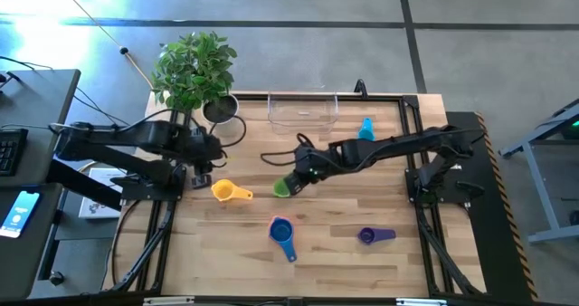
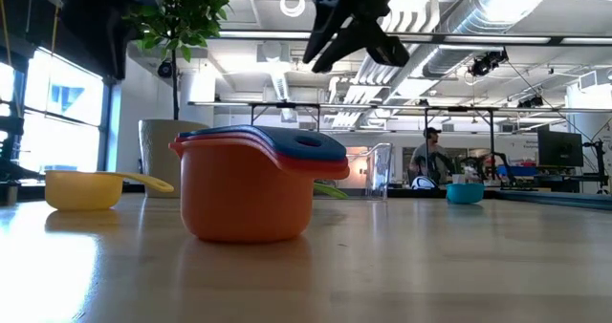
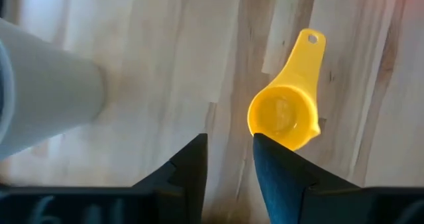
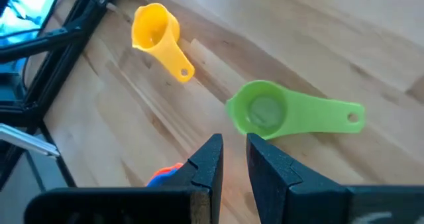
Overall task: Nest measuring cups in basket
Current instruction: Stack the yellow measuring cup on top of the blue measuring cup
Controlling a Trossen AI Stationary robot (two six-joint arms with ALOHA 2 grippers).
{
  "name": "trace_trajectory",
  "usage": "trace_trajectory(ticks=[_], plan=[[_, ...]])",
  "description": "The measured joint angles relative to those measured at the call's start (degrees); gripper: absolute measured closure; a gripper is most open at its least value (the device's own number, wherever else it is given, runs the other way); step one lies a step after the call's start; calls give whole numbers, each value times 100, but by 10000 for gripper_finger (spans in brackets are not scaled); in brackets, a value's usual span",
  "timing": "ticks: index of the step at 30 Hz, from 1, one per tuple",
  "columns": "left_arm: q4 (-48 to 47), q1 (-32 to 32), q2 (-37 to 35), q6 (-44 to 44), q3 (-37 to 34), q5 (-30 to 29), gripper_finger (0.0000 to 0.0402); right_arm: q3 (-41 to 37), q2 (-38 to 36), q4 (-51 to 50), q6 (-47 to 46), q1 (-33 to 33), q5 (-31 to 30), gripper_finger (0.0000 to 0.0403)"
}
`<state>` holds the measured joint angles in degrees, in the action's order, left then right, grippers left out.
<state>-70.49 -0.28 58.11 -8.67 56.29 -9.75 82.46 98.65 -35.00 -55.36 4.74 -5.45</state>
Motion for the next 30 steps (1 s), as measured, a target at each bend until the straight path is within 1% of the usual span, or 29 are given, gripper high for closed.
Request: trace_trajectory(ticks=[3, 11, 13, 20, 26, 30], plan=[[312, 133, 30, 151, -352, 249, 296, -1, -140, -117, 188, -165, 61, 343], [1187, 259, 26, 293, -1187, 446, 297, -1, -489, -310, 655, -569, 185, 343], [1232, 259, 28, 348, -1338, 480, 297, 0, -543, -349, 756, -637, 260, 343], [1582, 267, 225, 387, -1448, 953, 284, 0, -598, -405, 937, -794, 285, 343], [1665, 269, 740, 338, -1448, 953, 262, 0, -614, -499, 1135, -850, 314, 343], [1666, 287, 1133, 333, -1448, 953, 259, 0, -614, -555, 1219, -853, 400, 343]])
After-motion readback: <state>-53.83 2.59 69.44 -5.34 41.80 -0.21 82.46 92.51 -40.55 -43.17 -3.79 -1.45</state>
